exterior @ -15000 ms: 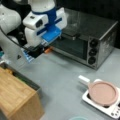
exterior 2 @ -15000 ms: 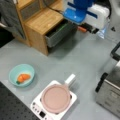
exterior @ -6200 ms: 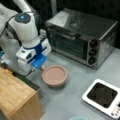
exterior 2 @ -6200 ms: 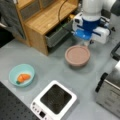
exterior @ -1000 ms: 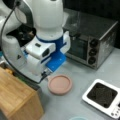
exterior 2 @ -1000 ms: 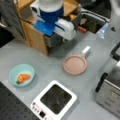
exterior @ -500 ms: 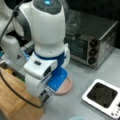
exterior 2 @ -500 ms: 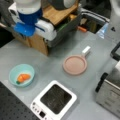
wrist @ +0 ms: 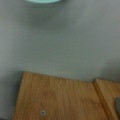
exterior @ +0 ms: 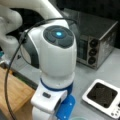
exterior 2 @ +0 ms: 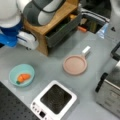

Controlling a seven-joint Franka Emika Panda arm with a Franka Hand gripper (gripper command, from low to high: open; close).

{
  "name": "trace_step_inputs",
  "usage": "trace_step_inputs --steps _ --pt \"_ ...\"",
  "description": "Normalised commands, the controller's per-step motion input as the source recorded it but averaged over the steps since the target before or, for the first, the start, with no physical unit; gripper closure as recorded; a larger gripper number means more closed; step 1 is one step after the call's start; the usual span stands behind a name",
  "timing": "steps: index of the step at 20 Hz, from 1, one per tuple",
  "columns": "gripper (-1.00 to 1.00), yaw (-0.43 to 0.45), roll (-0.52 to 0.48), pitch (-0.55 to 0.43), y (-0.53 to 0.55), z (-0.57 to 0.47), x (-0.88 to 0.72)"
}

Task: Pick up the pan. Place the pan on the table. Pick up the bowl. Place the bowl on the stove.

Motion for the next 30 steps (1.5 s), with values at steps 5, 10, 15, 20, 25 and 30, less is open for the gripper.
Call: trace_step_inputs --steps 5,10,15,20,25,30 --pt "-1.00 -0.008 0.032 0.115 -0.27 -0.22 0.55" --pt "-1.00 -0.030 0.067 0.095 -0.22 -0.22 0.48" --pt "-1.00 -0.037 0.092 0.084 -0.16 -0.09 0.36" --pt "-1.00 -0.045 0.125 0.035 -0.18 -0.23 0.30" --pt "-1.00 -0.016 0.154 0.003 -0.18 -0.18 0.22" --pt "-1.00 0.016 0.170 0.012 -0.17 -0.03 0.18"
